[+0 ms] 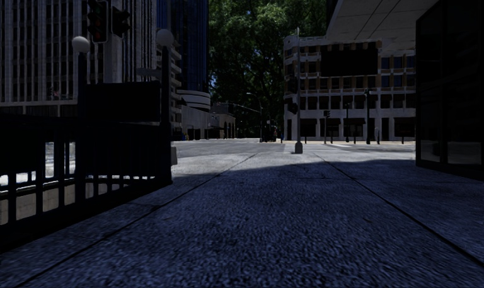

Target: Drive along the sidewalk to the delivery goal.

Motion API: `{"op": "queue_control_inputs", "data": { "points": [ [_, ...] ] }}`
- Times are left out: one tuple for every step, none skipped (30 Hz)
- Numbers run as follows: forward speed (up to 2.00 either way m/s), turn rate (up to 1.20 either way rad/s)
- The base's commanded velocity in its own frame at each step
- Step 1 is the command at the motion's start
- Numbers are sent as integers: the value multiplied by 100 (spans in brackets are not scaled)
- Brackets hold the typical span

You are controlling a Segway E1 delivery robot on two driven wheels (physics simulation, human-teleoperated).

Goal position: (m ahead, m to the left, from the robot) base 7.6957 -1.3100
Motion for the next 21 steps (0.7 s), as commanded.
{"op": "queue_control_inputs", "data": {
  "points": [
    [200, 0],
    [200, 0],
    [200, 0],
    [200, 0],
    [200, 0],
    [200, 0],
    [200, 0],
    [200, 0],
    [200, 0],
    [200, 0],
    [200, -12],
    [200, -17],
    [200, -20],
    [200, -20],
    [200, -22],
    [200, -22],
    [200, -22],
    [200, -22],
    [200, -22],
    [200, -22],
    [200, -22]
  ]
}}
